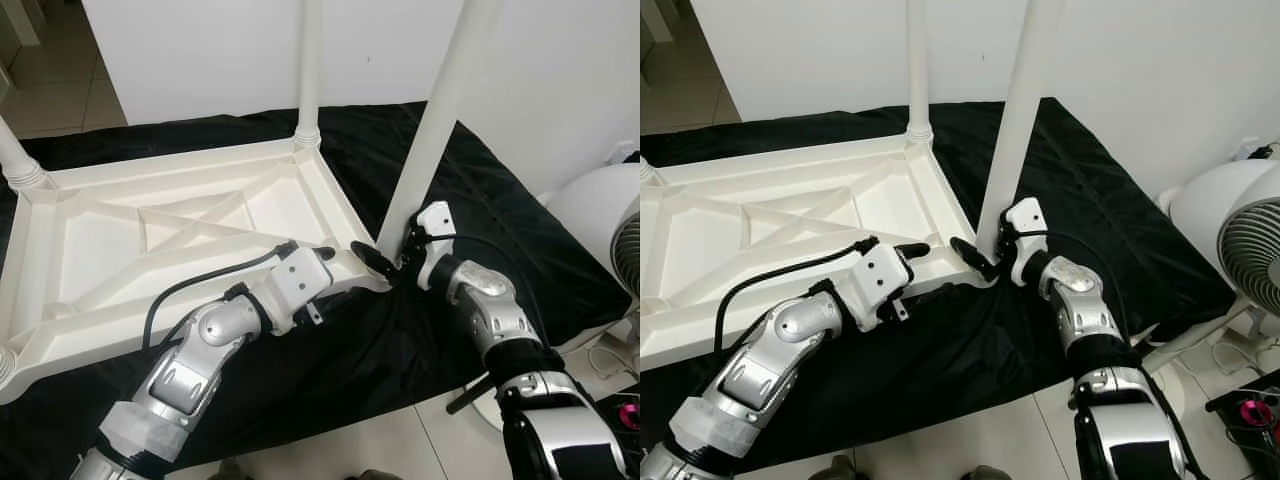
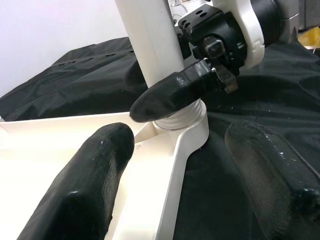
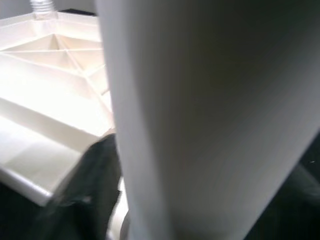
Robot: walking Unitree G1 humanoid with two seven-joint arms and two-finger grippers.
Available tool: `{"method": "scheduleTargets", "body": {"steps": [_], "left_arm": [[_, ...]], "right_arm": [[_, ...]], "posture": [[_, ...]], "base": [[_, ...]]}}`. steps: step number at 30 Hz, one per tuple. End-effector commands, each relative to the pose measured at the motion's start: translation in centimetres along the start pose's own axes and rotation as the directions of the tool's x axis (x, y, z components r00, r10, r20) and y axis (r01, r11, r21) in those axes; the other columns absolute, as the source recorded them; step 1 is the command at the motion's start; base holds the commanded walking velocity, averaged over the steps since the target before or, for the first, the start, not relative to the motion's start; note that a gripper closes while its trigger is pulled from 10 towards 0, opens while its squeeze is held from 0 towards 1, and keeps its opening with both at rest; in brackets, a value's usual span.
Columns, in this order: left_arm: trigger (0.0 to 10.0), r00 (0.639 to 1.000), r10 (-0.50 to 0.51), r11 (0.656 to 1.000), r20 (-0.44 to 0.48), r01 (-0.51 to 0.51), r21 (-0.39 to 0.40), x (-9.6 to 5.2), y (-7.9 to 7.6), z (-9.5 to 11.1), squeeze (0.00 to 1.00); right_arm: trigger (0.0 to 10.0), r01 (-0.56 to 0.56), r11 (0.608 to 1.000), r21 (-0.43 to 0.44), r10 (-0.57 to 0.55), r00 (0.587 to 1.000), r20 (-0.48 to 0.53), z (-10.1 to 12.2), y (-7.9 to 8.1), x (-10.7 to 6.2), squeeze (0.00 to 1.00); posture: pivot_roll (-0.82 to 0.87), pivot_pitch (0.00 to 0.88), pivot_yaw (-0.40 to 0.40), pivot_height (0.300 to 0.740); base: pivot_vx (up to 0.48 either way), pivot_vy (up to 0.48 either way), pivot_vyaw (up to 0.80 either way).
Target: Building children table
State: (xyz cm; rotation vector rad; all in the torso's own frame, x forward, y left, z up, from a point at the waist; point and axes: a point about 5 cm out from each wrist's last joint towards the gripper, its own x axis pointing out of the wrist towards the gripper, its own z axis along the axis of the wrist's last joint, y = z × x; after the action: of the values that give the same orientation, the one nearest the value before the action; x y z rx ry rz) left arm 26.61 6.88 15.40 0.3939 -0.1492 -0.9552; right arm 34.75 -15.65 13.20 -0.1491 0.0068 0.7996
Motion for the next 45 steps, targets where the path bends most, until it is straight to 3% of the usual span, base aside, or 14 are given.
{"method": "scheduleTargets", "body": {"steps": [1, 4, 5, 10, 11, 13, 14, 28, 32, 35, 40, 41, 42, 45], "left_arm": [[10.0, 0.999, -0.045, 0.999, -0.005, 0.045, 0.009, -0.1, -0.2, 0.1, 0.0], [10.0, 0.999, -0.045, 0.999, -0.006, 0.045, 0.01, -0.1, -0.2, 0.1, 0.0], [10.0, 0.999, -0.048, 0.999, -0.006, 0.048, 0.014, -0.1, -0.2, 0.1, 0.0], [10.0, 0.999, -0.049, 0.999, -0.004, 0.049, 0.02, -0.1, -0.1, 0.2, 0.0], [10.0, 0.999, -0.049, 0.999, -0.003, 0.049, 0.021, -0.1, -0.1, 0.2, 0.0], [10.0, 0.999, -0.049, 0.999, -0.003, 0.049, 0.021, -0.1, -0.1, 0.2, 0.0], [10.0, 0.999, -0.051, 0.998, -0.003, 0.051, 0.021, -0.1, -0.2, 0.2, 0.0], [10.0, 0.998, -0.064, 0.997, -0.005, 0.064, 0.031, 0.0, -0.4, 0.2, 0.0], [10.0, 0.998, -0.066, 0.997, -0.008, 0.066, 0.032, 0.0, -0.5, 0.1, 0.0], [10.0, 0.998, -0.061, 0.998, -0.007, 0.061, 0.029, -0.1, -0.7, 0.1, 0.0], [10.0, 0.998, -0.058, 0.998, -0.008, 0.059, 0.027, -0.2, -0.7, 0.1, 0.0], [10.0, 0.998, -0.058, 0.998, -0.009, 0.058, 0.027, -0.3, -0.7, 0.0, 0.0], [10.0, 0.998, -0.058, 0.998, -0.009, 0.058, 0.027, -0.3, -0.7, 0.0, 0.0], [10.0, 0.998, -0.059, 0.998, -0.011, 0.059, 0.028, -0.3, -0.7, 0.0, 0.0]], "right_arm": [[2.1, -0.031, 0.999, -0.02, 0.03, 0.999, -0.031, -0.3, 0.1, 0.1, 0.0], [2.1, -0.032, 0.999, -0.024, 0.031, 0.999, -0.035, -0.4, 0.1, 0.1, 0.0], [0.0, -0.038, 0.999, -0.009, 0.037, 0.999, -0.035, -0.7, 0.2, 0.0, 0.0], [0.0, -0.049, 0.999, 0.006, 0.049, 0.998, -0.046, -1.3, 0.5, -0.3, 0.0], [4.4, -0.052, 0.999, 0.009, 0.053, 0.997, -0.058, -1.6, 0.6, -0.4, 0.0], [4.4, -0.052, 0.999, 0.009, 0.053, 0.997, -0.058, -1.6, 0.6, -0.4, 0.0], [10.0, -0.058, 0.998, 0.011, 0.059, 0.996, -0.061, -1.8, 0.7, -0.5, 0.0], [10.0, 0.062, 0.995, 0.074, -0.062, 0.998, -0.002, -1.8, 0.5, -0.6, 0.0], [10.0, 0.174, 0.983, 0.065, -0.171, 0.984, -0.044, -2.3, 0.6, -0.4, 0.0], [10.0, 0.361, 0.93, 0.064, -0.355, 0.93, -0.093, -3.0, 1.1, -0.1, 0.0], [10.0, 0.492, 0.866, 0.093, -0.485, 0.87, -0.084, -2.9, 1.9, 0.2, 0.0], [10.0, 0.554, 0.824, 0.12, -0.548, 0.832, -0.083, -2.8, 2.2, 0.4, 0.0], [10.0, 0.554, 0.824, 0.12, -0.548, 0.832, -0.083, -2.8, 2.2, 0.4, 0.0], [10.0, 0.674, 0.722, 0.159, -0.67, 0.737, -0.082, -2.6, 3.2, 0.7, 0.0]], "posture": [[0.0, 0.0, 0.001, 0.74], [0.0, 0.0, 0.001, 0.74], [0.01, 0.0, 0.0, 0.74], [0.02, 0.0, -0.003, 0.74], [0.02, 0.0, -0.003, 0.74], [0.02, 0.0, -0.003, 0.74], [0.01, 0.0, -0.003, 0.74], [0.02, 0.0, -0.006, 0.74], [0.02, 0.0, -0.017, 0.74], [0.03, 0.0, -0.027, 0.74], [0.03, 0.0, -0.028, 0.74], [0.03, 0.0, -0.027, 0.74], [0.03, 0.0, -0.027, 0.74], [0.03, 0.0, -0.028, 0.74]], "base": [[0.0, 0.0, 0.0], [0.0, 0.0, 0.0], [0.0, 0.0, 0.0], [0.0, 0.0, 0.0], [0.0, 0.0, 0.0], [0.0, 0.0, 0.0], [0.0, 0.0, 0.0], [0.0, 0.0, 0.0], [0.0, 0.0, 0.0], [0.0, 0.0, 0.0], [0.0, 0.0, 0.0], [0.0, 0.0, 0.0], [0.0, 0.0, 0.0], [0.0, 0.0, 0.0]]}}
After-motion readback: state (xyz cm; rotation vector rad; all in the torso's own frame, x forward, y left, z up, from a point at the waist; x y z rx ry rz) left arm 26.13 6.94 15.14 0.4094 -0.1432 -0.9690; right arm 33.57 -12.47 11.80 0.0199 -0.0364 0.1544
